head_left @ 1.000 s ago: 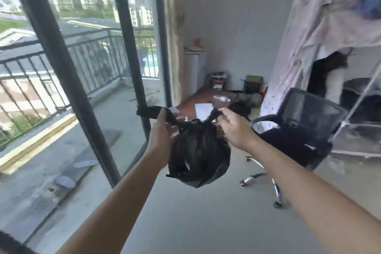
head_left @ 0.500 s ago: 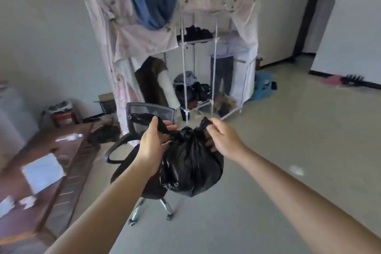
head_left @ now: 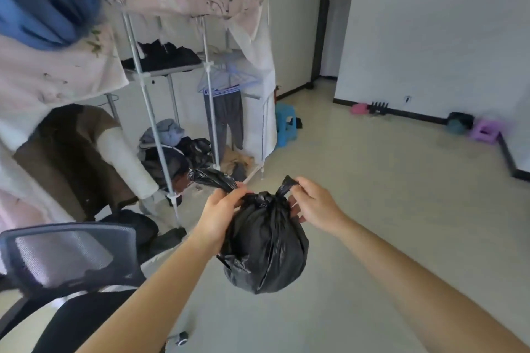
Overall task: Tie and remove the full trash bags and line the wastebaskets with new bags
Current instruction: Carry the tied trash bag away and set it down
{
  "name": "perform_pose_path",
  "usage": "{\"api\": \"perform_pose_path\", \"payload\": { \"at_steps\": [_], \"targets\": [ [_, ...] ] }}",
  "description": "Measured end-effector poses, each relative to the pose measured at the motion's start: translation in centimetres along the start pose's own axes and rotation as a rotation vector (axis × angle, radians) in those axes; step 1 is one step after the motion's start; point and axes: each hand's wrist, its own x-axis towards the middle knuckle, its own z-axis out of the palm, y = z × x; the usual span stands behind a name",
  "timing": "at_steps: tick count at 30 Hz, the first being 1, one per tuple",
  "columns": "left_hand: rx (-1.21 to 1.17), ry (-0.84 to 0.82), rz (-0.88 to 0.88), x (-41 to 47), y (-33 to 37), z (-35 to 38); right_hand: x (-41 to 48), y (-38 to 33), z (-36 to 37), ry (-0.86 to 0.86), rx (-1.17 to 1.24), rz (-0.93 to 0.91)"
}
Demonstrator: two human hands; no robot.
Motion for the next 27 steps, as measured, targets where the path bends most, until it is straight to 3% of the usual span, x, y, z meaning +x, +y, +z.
{"api": "perform_pose_path", "payload": {
  "at_steps": [4, 8, 11, 13, 14, 16, 19, 22, 27],
  "targets": [
    [0.218, -0.085, -0.033, 10.6, 1.7, 4.8, 8.7, 2.2, -4.2, 0.109, 0.044, 0.077],
    [0.330, 0.051, -0.009, 22.4, 1.2, 10.4, 17.4, 7.0, -8.9, 0.201, 0.109, 0.144],
    [0.547, 0.272, 0.281, 30.1, 0.9, 15.9, 24.9, 11.7, -12.1, 0.233, 0.136, 0.157],
    [0.698, 0.282, 0.579, 35.7, 1.2, 19.2, 30.0, 14.4, -14.1, 0.239, 0.157, 0.181],
    [0.764, 0.184, 0.708, 38.5, 1.4, 20.8, 32.7, 15.5, -15.2, 0.239, 0.167, 0.191],
    [0.951, -0.158, 0.797, 44.5, 1.6, 23.6, 38.0, 16.9, -17.4, 0.222, 0.173, 0.194],
    [1.229, -0.585, 0.593, 53.7, 1.3, 27.1, 46.3, 17.8, -20.1, 0.193, 0.184, 0.199],
    [1.302, -0.628, 0.390, 62.6, 1.2, 29.4, 54.6, 18.6, -21.6, 0.138, 0.146, 0.192],
    [1.442, -0.676, 0.260, 77.4, 0.4, 32.4, 69.0, 22.7, -22.8, 0.040, 0.028, 0.204]
  ]
}}
